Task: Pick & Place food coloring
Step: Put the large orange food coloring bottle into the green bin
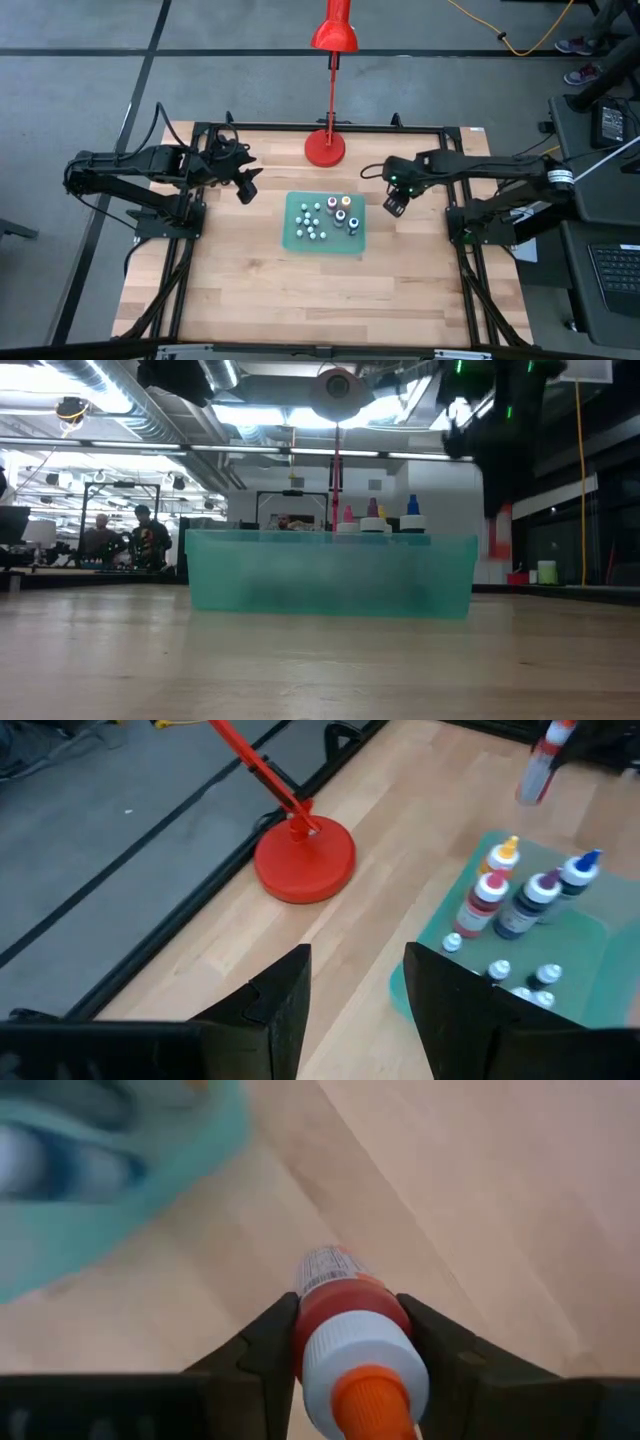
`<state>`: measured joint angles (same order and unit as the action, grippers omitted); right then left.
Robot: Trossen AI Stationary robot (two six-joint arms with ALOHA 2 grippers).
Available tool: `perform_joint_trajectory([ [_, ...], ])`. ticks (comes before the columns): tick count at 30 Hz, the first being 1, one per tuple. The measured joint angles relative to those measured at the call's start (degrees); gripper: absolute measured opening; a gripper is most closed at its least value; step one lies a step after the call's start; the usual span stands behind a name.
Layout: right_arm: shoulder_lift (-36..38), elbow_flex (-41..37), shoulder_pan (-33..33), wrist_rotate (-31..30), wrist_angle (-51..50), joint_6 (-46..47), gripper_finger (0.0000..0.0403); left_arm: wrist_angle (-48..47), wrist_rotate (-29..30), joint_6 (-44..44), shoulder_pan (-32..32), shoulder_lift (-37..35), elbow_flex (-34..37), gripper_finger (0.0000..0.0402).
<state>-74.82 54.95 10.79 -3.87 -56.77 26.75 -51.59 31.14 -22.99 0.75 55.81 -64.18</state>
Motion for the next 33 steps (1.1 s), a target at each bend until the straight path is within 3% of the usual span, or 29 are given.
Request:
perform_joint_trajectory([
  [9, 1.2, 23.2, -11.4, 0.7, -14.9, -1.5, 0.0152, 0.0, -1.3, 0.2, 0.0, 0.0, 0.0, 0.0157],
  [19, -11.3, 46.3, -22.4, -4.6, -23.6, 2.6, 0.0151, -2.8, -1.5, 1.2, 0.0, 0.0, 0.0, 0.0157],
  [24, -21.7, 51.9, -23.5, -4.2, -17.9, -2.3, 0.0151, -3.2, -1.5, 2.4, 0.0, 0.0, 0.0, 0.0157],
  [28, -28.8, 52.6, -23.3, -3.6, -11.2, -5.5, 0.0151, -3.2, -2.5, 2.8, 0.0, 0.0, 0.0, 0.0157],
  [33, -35.5, 52.6, -22.5, -3.6, -11.0, -6.4, 0.0151, -3.2, -4.5, 4.6, 0.0, 0.0, 0.0, 0.0157],
])
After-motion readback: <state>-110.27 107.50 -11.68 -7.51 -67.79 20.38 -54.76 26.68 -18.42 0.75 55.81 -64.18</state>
